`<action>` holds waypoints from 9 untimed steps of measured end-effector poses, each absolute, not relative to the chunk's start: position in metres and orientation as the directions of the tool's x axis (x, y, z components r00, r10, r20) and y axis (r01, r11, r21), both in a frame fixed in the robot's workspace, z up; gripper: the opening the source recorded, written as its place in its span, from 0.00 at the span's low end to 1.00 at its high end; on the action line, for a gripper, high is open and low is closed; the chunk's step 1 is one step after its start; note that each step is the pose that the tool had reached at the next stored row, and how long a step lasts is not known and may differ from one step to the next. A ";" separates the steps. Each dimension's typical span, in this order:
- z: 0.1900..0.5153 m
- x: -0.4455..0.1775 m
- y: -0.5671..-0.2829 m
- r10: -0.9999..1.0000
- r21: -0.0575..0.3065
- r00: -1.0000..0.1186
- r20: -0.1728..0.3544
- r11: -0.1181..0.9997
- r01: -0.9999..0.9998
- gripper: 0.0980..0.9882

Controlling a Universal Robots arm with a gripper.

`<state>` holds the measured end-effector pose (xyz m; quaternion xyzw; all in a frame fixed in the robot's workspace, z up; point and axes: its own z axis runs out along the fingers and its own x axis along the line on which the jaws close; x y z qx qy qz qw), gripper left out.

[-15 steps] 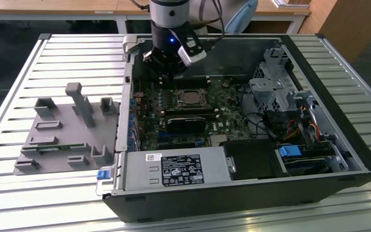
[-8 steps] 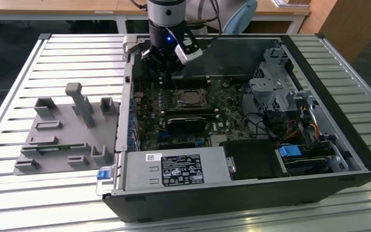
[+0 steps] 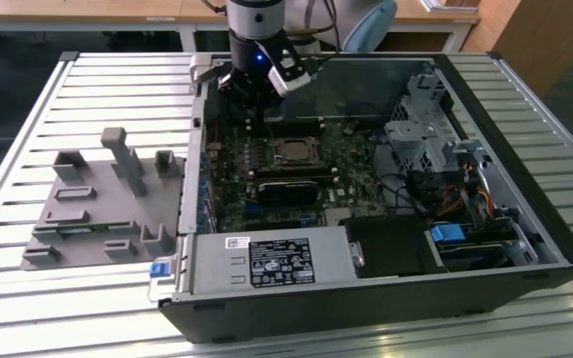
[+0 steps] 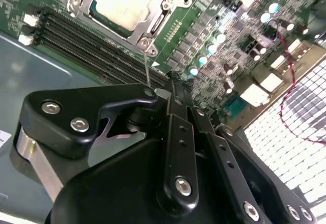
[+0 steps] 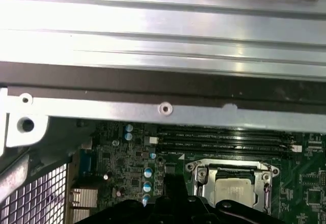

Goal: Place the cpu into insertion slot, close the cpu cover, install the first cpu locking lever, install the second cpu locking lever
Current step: 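Install the first cpu locking lever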

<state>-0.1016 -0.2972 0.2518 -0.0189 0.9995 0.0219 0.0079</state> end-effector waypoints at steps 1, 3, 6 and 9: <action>0.252 -0.102 -0.296 -0.038 0.043 -0.999 -0.017 0.998 -0.038 0.01; 0.251 -0.102 -0.294 -0.038 0.043 -0.999 -0.017 0.998 -0.038 0.01; 0.250 -0.102 -0.293 -0.038 0.044 -0.999 -0.017 0.998 -0.038 0.01; 0.250 -0.100 -0.292 -0.038 0.043 -0.999 -0.016 0.998 -0.038 0.01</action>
